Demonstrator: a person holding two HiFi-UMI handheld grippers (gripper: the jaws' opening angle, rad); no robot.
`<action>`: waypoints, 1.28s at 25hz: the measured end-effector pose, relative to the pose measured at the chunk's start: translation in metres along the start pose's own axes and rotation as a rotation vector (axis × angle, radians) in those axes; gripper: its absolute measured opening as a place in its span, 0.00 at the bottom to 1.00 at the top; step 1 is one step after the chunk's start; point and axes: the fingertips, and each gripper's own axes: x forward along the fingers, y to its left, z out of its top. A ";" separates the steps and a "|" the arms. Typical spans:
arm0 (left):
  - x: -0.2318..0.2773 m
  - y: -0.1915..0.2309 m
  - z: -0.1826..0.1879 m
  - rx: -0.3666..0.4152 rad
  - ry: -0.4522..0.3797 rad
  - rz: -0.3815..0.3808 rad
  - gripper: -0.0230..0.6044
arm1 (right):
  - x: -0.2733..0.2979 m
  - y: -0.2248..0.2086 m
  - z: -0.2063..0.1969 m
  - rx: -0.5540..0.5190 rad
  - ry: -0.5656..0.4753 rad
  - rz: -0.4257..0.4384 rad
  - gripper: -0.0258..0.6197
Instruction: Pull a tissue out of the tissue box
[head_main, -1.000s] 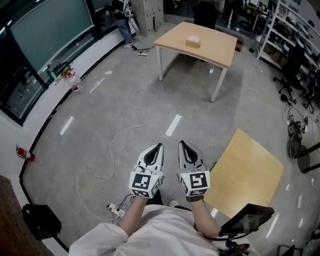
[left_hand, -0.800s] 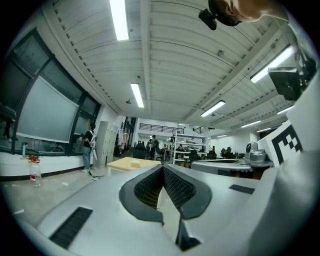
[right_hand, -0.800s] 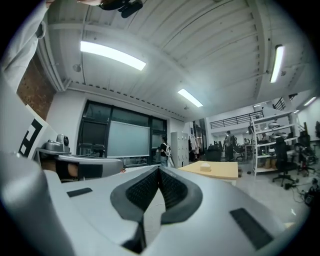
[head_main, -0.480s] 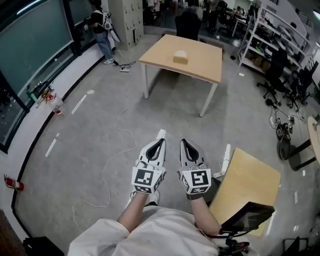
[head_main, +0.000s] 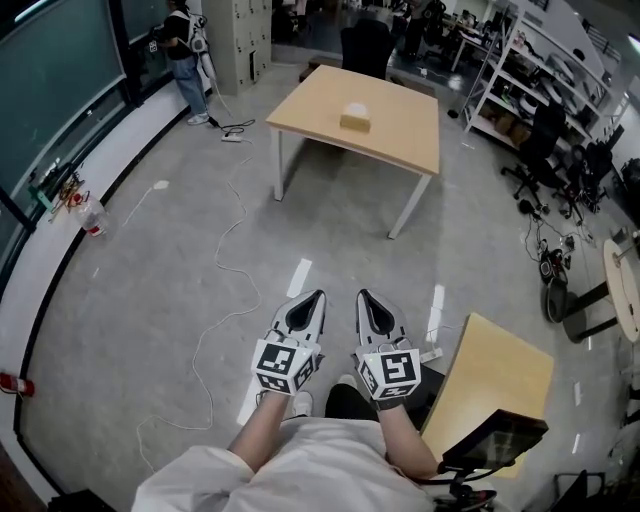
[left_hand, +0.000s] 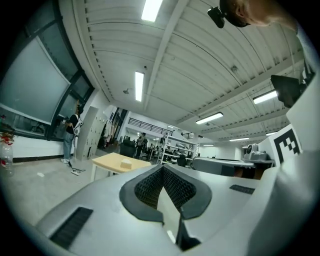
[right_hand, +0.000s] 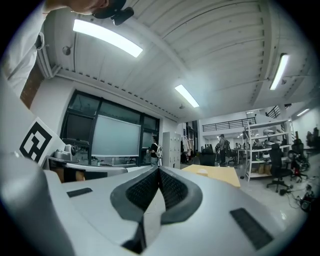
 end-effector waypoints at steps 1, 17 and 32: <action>0.006 0.004 -0.001 -0.004 -0.004 -0.003 0.03 | 0.009 -0.004 -0.004 0.012 0.002 0.000 0.04; 0.230 0.090 0.028 0.105 -0.038 0.037 0.03 | 0.203 -0.143 0.017 -0.033 -0.085 0.040 0.04; 0.410 0.122 0.010 0.154 0.031 0.018 0.03 | 0.302 -0.336 -0.031 0.079 -0.014 -0.106 0.04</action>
